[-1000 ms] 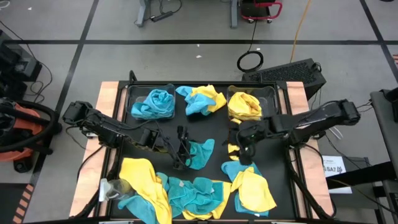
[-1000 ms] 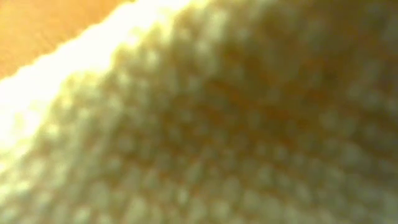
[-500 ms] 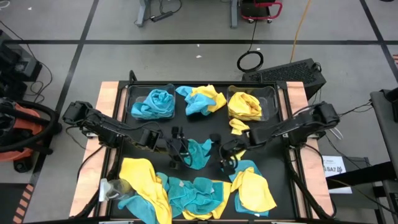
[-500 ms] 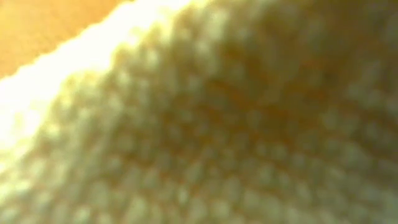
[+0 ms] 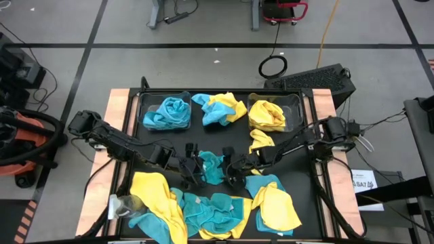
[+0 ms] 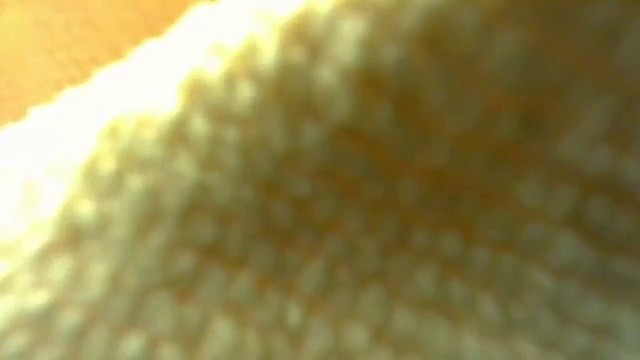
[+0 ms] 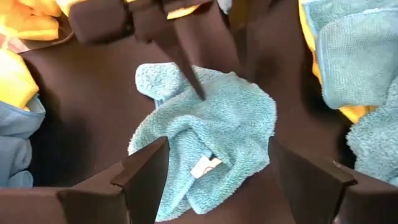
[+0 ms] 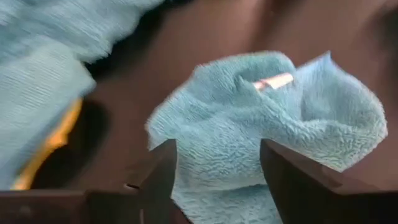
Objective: Sort microfiber towel by color & place in baskets
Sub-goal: Put the blue microfiber cloth into the left transparent bin
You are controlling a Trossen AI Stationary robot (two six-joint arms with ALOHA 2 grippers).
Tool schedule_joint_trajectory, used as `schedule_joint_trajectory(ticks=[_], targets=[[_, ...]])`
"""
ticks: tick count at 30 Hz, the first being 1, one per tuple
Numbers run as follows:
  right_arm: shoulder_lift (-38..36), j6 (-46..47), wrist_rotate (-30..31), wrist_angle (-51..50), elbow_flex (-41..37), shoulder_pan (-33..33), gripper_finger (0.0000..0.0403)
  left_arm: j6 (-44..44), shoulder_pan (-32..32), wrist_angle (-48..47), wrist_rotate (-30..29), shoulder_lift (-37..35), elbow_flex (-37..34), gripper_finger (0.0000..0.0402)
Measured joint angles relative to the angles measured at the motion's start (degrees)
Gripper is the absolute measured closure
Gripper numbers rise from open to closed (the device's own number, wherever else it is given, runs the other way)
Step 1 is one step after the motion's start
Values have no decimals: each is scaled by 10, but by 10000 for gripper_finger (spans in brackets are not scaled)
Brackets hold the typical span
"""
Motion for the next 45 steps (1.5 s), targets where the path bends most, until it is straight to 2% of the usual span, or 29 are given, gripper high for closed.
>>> schedule_joint_trajectory(ticks=[7, 12, 15, 17, 20, 25, 26, 30, 34, 45], targets=[[34, 30, 0, 15, 0, -21, 107, -10, -10, 0, 0, 0, 0, 121], [45, 60, -14, 2, 1, -30, 101, -10, -12, 0, 0, 0, 0, 121], [45, 68, -14, -12, 1, -30, 129, -10, -11, 0, 0, 0, 0, 121], [45, 69, -13, -21, 2, -30, 161, -10, -11, 1, 0, 0, 0, 121], [45, 69, -11, -32, 2, -30, 230, -10, -11, 2, 0, 0, 0, 121], [44, 64, -11, -43, 2, -30, 371, -10, -11, 2, 0, 0, 0, 121], [44, 60, -11, -43, 2, -30, 383, -10, -11, 2, 0, 0, 0, 121], [31, 59, -2, -55, 1, -28, 387, -10, -11, 2, 0, 0, 0, 121], [-17, 57, 9, -103, -2, -28, 394, -10, -11, 2, 0, 0, 0, 121], [-281, 76, 161, -307, -1, -25, 397, -6, -11, 3, -13, 0, 0, 121]])
